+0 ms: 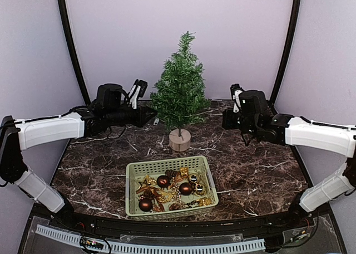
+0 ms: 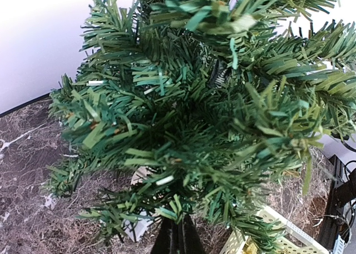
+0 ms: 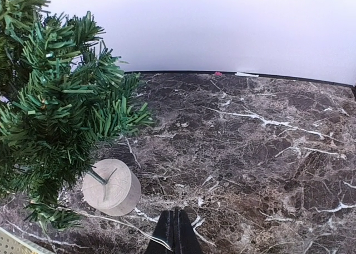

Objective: Decorate the small christmas tree
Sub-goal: Wrap the side of the string light in the gap of the branches.

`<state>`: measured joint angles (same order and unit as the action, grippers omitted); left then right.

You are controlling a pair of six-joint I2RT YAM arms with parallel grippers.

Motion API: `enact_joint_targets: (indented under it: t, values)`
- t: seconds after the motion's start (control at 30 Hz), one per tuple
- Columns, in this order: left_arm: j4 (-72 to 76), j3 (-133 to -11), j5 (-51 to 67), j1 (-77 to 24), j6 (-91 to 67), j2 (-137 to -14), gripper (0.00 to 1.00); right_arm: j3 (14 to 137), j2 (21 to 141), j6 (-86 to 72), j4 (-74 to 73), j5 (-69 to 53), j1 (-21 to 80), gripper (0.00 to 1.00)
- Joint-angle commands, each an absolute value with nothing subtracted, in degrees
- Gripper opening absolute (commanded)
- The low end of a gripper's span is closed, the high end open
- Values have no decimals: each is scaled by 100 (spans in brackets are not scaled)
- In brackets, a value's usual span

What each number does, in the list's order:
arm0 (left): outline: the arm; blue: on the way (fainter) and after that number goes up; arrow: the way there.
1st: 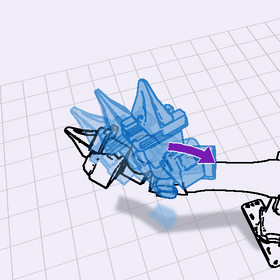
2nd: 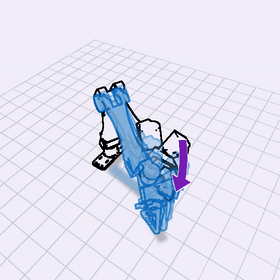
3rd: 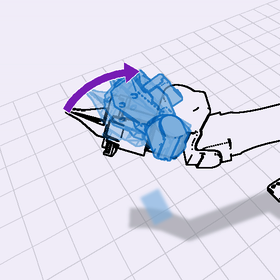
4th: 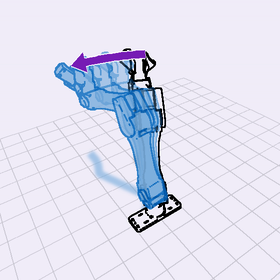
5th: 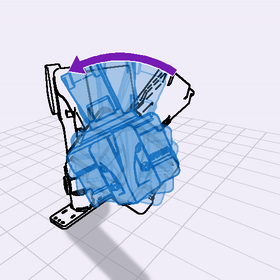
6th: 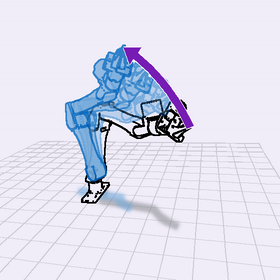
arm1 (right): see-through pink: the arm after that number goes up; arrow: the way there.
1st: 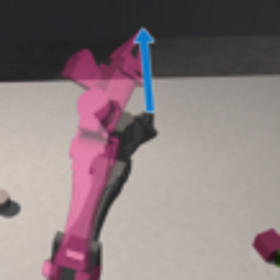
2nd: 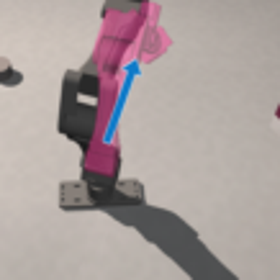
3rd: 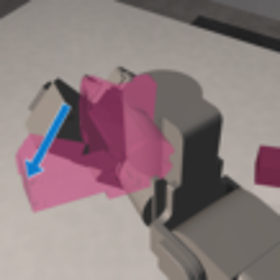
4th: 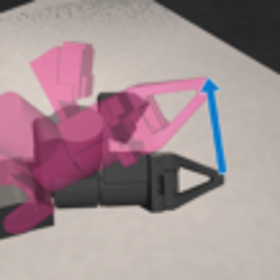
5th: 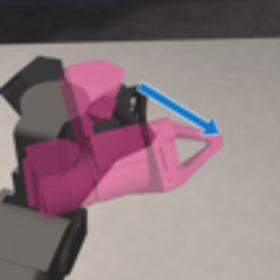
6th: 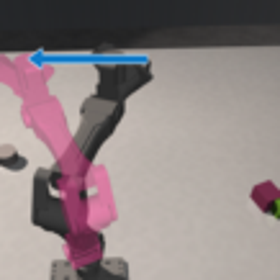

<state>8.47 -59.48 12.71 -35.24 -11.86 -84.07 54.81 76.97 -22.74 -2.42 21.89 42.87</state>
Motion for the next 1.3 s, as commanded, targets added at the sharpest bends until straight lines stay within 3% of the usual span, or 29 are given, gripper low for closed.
enact_joint_targets:
  t: [0.0, 0.47, 0.53, 0.7, 0.8, 0.93, 1.13, 1.27]
  values:
    - [1087, -5919, 1283, -3412, -1211, -8472, 0, 5704, 7993, -2267, 182, 1739, 4110, 0]
    - [1405, -5958, 1363, -3076, -1104, -8689, 0, 5696, 8776, -2508, 814, 525, 4096, 0]
    - [1410, -5983, 1347, -3042, -1099, -8686, 6, 5673, 8818, -2546, 870, 461, 4095, 0]
    - [1444, -5826, 1281, -3030, -1123, -8340, 33, 5582, 8839, -2613, 972, 457, 4100, 0]
    - [1368, -5569, 1310, -3032, -1173, -8064, 54, 5547, 8857, -2645, 1008, 423, 4096, 0]
    - [1167, -5277, 1525, -3043, -1341, -7637, 72, 5502, 8862, -2676, 1061, 402, 4096, 0]
    - [1261, -4923, 1853, -3368, -1712, -7462, 84, 5443, 8844, -2746, 1133, 421, 4097, 0]
    - [1245, -4991, 1770, -3519, -1767, -7671, 86, 5423, 8806, -2766, 1129, 431, 4096, 0]
